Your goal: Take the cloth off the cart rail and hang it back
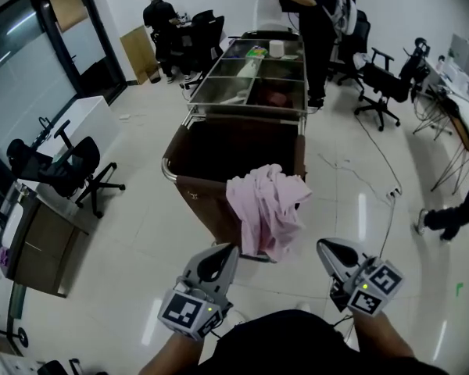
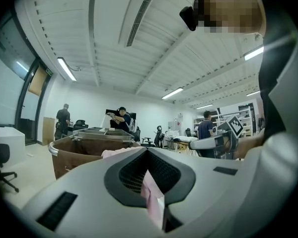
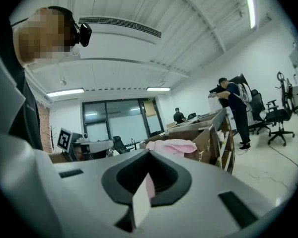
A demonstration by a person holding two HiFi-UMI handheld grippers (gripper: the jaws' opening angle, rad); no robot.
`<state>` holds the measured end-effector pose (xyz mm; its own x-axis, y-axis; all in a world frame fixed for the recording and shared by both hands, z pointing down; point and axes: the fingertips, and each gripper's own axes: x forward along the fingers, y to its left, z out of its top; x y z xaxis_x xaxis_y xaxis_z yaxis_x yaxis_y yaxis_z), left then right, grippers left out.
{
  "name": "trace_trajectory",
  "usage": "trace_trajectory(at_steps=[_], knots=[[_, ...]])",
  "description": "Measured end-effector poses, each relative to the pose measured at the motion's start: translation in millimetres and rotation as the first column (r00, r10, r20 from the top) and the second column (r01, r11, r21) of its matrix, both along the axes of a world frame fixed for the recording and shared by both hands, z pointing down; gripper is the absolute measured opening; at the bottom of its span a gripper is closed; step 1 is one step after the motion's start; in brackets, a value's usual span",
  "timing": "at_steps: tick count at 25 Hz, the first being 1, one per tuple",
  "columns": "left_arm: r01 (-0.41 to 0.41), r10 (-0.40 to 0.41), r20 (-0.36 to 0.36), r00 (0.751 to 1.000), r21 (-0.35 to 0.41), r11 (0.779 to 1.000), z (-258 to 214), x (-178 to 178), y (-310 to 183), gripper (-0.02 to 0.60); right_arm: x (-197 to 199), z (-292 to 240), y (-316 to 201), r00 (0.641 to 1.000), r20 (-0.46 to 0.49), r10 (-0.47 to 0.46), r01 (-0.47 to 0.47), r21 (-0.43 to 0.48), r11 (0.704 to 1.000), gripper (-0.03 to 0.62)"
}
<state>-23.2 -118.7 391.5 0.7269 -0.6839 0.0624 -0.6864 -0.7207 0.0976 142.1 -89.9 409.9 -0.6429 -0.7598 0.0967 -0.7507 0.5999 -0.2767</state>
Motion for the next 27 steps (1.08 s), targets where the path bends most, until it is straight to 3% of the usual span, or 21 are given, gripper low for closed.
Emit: trace_trajectory(at_steps=[9,27], knots=[[-0.02,0.02,0.008,1.0,0.0,1.0,-0.2,9.5,4.0,0.0,-7.2,2.8,0.3,1.0,-0.016,-0.01,0.01,-0.005,1.0,0.003],[0.019,-0.019,0.01,1.0,-0.001,1.0,1.5,-8.5,0.4,0.0,-13.5,0.5,-1.7,1.0,-0.017,-0.021,0.021,-0.006,1.0,0.002]])
